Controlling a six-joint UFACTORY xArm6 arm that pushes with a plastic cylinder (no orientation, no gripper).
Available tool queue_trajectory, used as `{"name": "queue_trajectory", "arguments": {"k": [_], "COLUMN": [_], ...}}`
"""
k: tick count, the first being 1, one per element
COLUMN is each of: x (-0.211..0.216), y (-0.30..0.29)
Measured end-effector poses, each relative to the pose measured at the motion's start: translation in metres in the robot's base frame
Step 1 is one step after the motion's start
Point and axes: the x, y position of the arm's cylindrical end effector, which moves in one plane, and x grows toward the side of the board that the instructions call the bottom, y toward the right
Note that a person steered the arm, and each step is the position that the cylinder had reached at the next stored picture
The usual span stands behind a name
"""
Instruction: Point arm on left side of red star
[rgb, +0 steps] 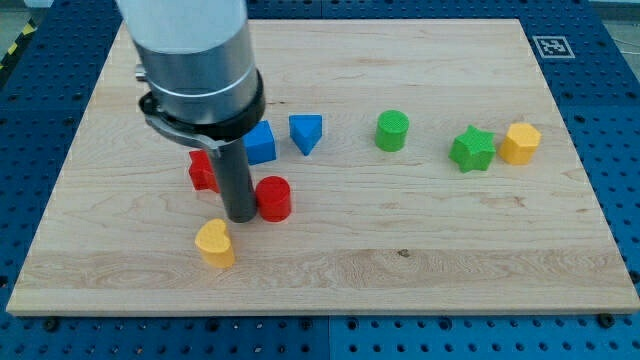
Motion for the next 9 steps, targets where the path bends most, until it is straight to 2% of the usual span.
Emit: {"name": "queue_trajectory", "arguments": {"k": [1,4,5,7,8,9], "x": [0.0,-0.001,-0.031,-0.115,-0.116,-0.075], "y": [-0.002,-0.173,-0.164,-0.093,-0.083,-0.08]}}
